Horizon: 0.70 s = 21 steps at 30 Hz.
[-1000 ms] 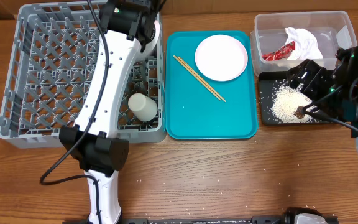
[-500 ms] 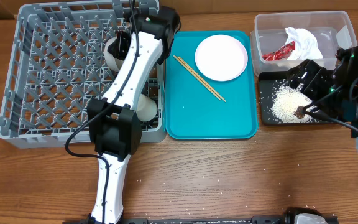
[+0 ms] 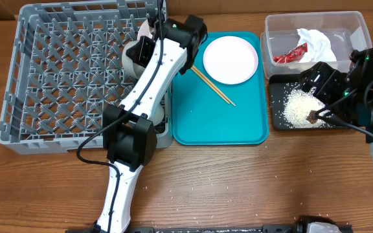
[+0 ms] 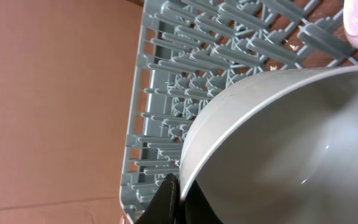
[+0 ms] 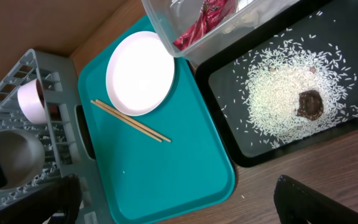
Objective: Sort waste into correct bins and load items into the dishwasher
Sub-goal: 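Place the grey bowl upright in the dish rack with the left gripper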
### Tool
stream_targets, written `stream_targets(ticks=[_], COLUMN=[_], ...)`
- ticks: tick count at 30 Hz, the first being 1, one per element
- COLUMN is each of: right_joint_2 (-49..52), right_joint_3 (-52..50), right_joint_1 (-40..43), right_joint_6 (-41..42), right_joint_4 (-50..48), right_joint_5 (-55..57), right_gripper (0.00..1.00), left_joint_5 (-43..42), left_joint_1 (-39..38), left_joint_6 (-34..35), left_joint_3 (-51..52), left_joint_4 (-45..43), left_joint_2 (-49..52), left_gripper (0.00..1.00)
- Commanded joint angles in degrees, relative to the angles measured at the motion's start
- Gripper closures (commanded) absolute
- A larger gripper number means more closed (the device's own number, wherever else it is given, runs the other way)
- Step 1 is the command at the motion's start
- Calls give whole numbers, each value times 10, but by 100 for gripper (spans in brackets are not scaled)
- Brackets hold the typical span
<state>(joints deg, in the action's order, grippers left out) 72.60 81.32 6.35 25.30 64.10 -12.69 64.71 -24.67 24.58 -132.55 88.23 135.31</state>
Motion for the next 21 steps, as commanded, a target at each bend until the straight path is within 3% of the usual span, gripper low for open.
stream_targets(ticks=[1,3,9,21], right_joint_2=[-3,-3,-3,-2], right_joint_3=[4,4,4,4], right_joint_1=[2,2,2,2], right_joint_6=[0,0,0,0], right_joint_4=[-3,-3,-3,-3], right_joint_5=[2,2,2,2], right_gripper=[0,0,0,0], left_joint_5=[96,155,150,152], left_joint_1=[2,-6,-27,-16], left_joint_6=[50,123,170,162], left_joint_3=[2,4,5,76], left_joint_4=[35,86,85,21], left_joint_2=[3,3,3,3], left_gripper=[96,96,96,96])
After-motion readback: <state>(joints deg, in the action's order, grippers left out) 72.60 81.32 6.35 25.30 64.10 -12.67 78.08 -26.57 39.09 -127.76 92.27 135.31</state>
